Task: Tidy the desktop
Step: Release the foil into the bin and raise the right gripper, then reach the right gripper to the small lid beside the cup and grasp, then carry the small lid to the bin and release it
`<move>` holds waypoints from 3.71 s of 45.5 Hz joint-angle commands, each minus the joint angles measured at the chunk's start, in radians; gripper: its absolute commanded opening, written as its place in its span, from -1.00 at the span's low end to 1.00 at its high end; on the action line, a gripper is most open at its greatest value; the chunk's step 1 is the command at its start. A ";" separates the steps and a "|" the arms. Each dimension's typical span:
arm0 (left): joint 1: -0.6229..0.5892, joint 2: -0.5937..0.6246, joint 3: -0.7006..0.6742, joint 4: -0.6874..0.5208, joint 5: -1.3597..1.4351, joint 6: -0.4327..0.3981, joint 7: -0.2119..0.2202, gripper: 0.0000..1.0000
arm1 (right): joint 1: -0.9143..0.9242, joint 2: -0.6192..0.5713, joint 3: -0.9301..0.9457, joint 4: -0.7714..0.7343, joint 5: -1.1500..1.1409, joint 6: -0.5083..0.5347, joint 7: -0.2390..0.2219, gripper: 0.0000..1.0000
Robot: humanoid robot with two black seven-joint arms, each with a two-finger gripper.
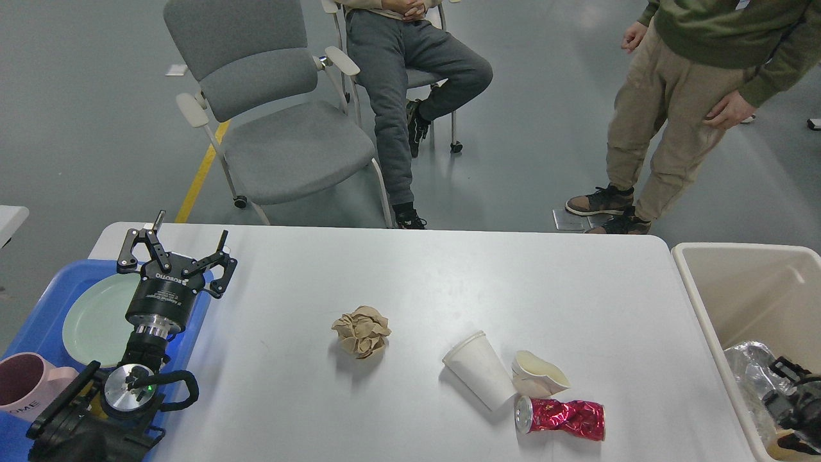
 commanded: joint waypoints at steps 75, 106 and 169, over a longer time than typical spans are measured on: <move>0.001 0.000 0.000 0.000 0.000 0.000 0.000 0.93 | 1.411 0.237 -0.054 1.481 -0.348 0.504 -0.016 0.64; 0.001 -0.001 0.000 0.000 0.000 0.000 0.002 0.93 | 0.955 0.319 -0.069 1.227 -0.685 0.383 -0.016 0.64; -0.001 0.000 0.000 0.000 0.000 0.000 0.002 0.93 | 1.024 0.218 -0.090 1.227 -0.402 0.353 -0.056 -1.00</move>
